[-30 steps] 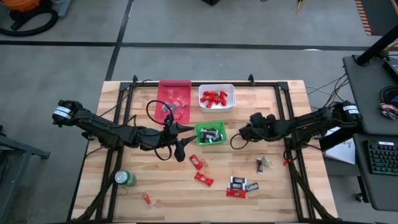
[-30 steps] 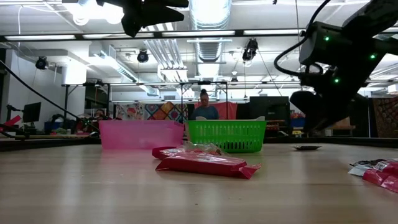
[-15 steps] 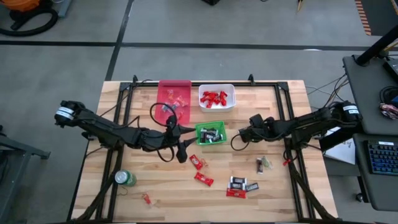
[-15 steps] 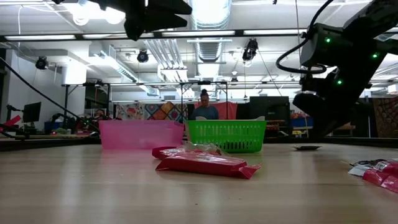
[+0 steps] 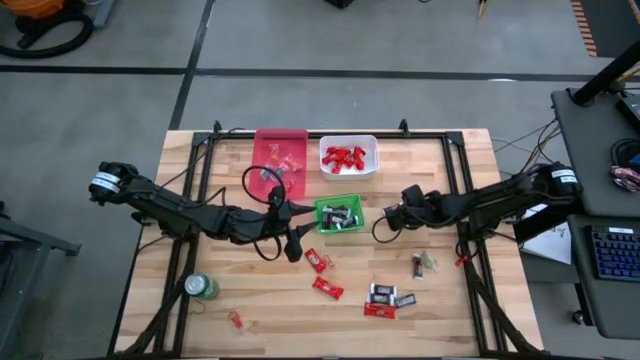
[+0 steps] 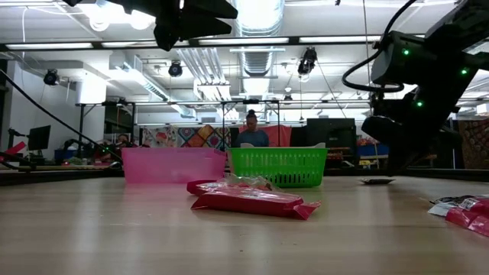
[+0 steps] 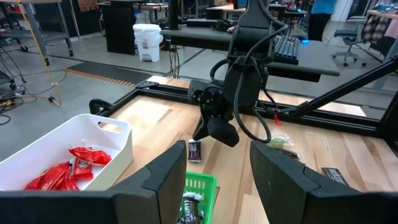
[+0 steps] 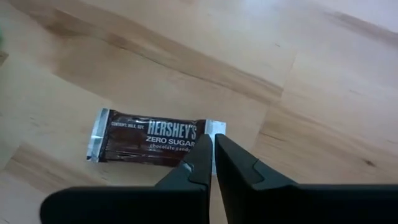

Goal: Sort candy
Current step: Put the brown chocolate bar into the green bin

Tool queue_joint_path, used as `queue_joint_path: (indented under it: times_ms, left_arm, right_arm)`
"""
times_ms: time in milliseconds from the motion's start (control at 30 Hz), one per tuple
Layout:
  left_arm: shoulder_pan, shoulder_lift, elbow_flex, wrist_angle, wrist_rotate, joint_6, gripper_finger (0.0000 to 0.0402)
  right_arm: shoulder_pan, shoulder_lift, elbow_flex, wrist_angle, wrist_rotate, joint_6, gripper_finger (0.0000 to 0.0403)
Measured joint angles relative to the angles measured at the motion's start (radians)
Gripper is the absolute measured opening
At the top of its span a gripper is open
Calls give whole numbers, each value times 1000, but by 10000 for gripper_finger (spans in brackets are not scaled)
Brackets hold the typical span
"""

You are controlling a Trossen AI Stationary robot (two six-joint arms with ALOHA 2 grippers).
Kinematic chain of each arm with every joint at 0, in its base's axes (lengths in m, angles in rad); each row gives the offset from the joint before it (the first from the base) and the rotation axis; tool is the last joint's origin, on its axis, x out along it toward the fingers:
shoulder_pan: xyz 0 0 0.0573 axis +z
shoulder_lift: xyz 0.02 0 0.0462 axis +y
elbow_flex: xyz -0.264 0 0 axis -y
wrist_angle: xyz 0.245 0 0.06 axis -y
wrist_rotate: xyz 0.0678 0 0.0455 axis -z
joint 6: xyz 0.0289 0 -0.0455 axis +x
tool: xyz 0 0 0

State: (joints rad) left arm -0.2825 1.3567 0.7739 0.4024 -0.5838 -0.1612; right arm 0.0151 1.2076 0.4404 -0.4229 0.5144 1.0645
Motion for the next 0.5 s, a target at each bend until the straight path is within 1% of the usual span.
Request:
queue_joint_path:
  times_ms: [167, 267, 400, 500]
  left_arm:
    - [0, 0, 0, 4, 0, 0, 161]
    - [0, 0, 0, 4, 0, 0, 161]
    - [0, 0, 0, 4, 0, 0, 161]
    - [0, 0, 0, 3, 0, 0, 161]
  right_arm:
    - [0, 0, -28, 36, -1, 0, 13]
    - [0, 0, -31, 39, -30, 0, 13]
    - [2, -1, -26, 43, -119, -2, 13]
    - [25, -2, -12, 46, -190, -6, 13]
